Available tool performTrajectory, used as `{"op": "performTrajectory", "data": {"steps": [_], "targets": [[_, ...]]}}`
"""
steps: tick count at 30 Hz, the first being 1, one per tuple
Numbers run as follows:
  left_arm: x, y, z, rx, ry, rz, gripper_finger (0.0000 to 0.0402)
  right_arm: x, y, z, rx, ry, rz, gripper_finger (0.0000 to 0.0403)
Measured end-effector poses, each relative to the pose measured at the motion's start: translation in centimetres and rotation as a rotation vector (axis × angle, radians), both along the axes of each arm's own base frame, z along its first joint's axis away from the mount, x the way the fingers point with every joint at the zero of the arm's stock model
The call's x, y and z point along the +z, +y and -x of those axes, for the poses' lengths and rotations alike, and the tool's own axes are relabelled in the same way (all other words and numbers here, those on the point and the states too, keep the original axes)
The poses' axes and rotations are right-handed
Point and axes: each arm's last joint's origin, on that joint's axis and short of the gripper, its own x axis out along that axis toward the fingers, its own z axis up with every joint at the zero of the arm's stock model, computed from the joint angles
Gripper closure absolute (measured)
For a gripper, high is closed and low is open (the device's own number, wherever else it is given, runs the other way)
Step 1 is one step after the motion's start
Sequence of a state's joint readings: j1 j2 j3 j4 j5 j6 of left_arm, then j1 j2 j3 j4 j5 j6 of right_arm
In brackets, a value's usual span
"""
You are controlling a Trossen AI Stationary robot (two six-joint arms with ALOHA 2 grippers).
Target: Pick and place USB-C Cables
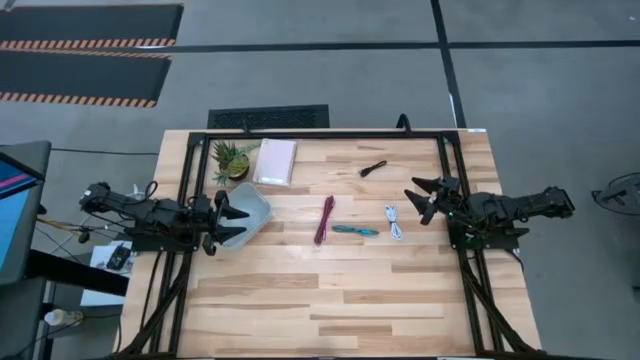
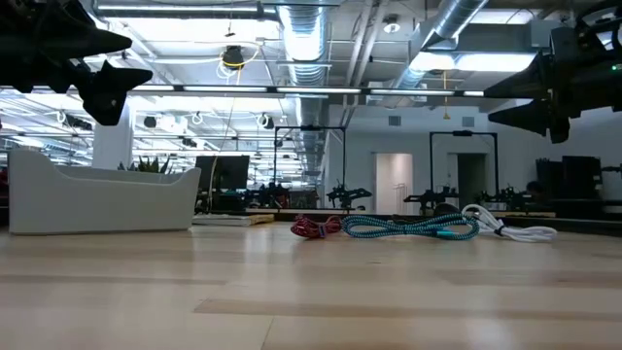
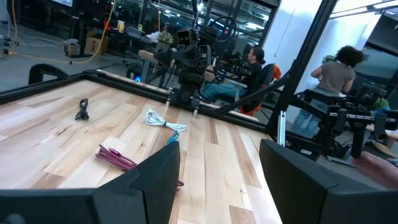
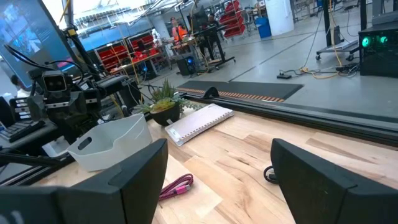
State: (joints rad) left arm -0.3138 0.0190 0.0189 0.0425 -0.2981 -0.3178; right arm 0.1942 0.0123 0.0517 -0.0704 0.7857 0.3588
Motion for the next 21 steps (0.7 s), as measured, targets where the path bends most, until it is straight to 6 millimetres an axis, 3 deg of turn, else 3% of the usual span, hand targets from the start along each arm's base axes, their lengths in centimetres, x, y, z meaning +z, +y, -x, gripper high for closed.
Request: {"op": "performTrajectory", "data": {"steps": [8,18,21], "targets": [[0.0,0.0,0.0,0.0,0.0,0.0,0.0189,0.04,0.0,0.0,0.003,0.09,0.141,0.0092],[0.13,0.18,0.01,0.062,-0.011,-0.107,0.0189,0.34,0.0,-0.02,0.0,0.05,0.134,0.0092],[0.14,0.14,0.01,0.05,-0.013,-0.087,0.0189,0.51,0.03,-0.03,0.009,-0.038,0.029,0.0092]]}}
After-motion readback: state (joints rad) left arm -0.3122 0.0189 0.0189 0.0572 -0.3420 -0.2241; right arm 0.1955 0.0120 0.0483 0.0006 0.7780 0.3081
